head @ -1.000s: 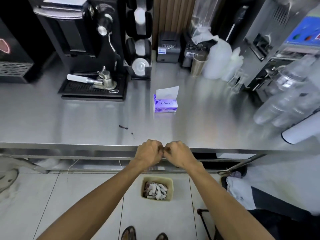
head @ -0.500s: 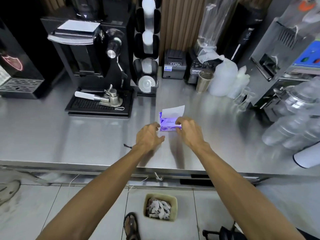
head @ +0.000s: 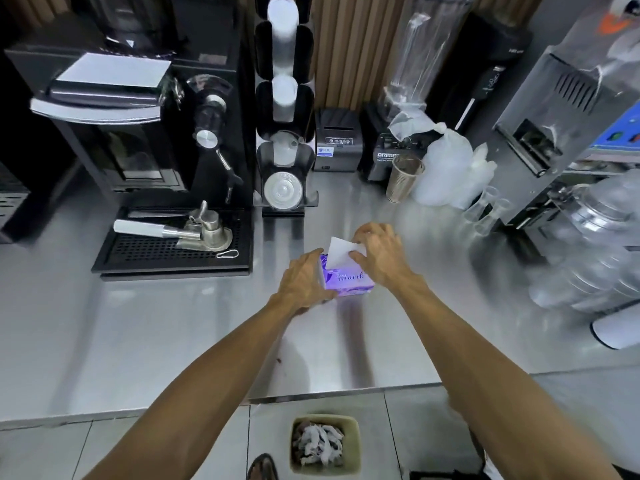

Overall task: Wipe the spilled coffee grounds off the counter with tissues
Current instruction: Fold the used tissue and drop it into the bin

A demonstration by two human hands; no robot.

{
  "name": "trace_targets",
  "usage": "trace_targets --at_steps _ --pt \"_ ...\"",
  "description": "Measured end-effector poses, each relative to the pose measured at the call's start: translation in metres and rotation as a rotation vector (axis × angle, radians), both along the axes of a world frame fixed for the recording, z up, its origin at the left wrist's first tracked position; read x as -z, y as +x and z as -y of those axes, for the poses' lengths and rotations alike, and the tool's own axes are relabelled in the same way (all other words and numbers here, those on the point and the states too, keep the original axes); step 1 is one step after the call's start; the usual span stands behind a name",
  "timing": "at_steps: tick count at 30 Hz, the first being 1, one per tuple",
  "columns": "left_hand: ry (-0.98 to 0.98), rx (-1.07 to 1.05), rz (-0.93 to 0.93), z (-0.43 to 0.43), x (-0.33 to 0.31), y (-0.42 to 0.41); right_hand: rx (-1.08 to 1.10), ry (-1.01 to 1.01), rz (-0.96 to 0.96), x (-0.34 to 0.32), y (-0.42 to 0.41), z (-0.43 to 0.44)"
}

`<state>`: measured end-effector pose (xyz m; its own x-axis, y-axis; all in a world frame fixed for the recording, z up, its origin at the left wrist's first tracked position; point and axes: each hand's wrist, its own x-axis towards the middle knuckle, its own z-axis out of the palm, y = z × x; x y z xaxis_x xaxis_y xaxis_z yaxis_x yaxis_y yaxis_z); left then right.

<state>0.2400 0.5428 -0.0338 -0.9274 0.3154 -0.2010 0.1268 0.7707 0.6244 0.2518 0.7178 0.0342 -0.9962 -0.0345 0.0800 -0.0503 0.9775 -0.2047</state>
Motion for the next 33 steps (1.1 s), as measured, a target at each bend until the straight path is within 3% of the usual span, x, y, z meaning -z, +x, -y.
trace_targets --at_steps 9,13,15,19,22,27,33 --pt "0.0 0.032 -0.054 -0.001 0.003 -0.014 -0.051 -0.11 -0.049 -0.049 -0.01 -0.005" --pt "-0.03 0.056 -0.05 -0.005 -0.002 -0.012 -0.112 -0.284 -0.144 -0.084 -0.004 -0.005" --pt "0.2 -0.041 0.019 -0.006 -0.012 -0.006 -0.128 -0.472 -0.119 -0.103 0.004 -0.004" --pt "0.919 -0.182 0.188 0.0 -0.049 0.007 -0.125 -0.844 0.019 -0.113 0.012 -0.007" --pt "1.185 -0.349 0.25 0.006 -0.073 0.02 -0.069 -1.014 0.077 -0.099 0.011 -0.014" --pt "1.058 -0.423 0.21 0.033 -0.07 0.032 0.049 -1.199 0.18 -0.068 0.014 -0.018" --pt "0.979 -0.471 0.295 0.053 -0.06 0.057 0.141 -1.318 0.371 -0.038 0.036 -0.009"
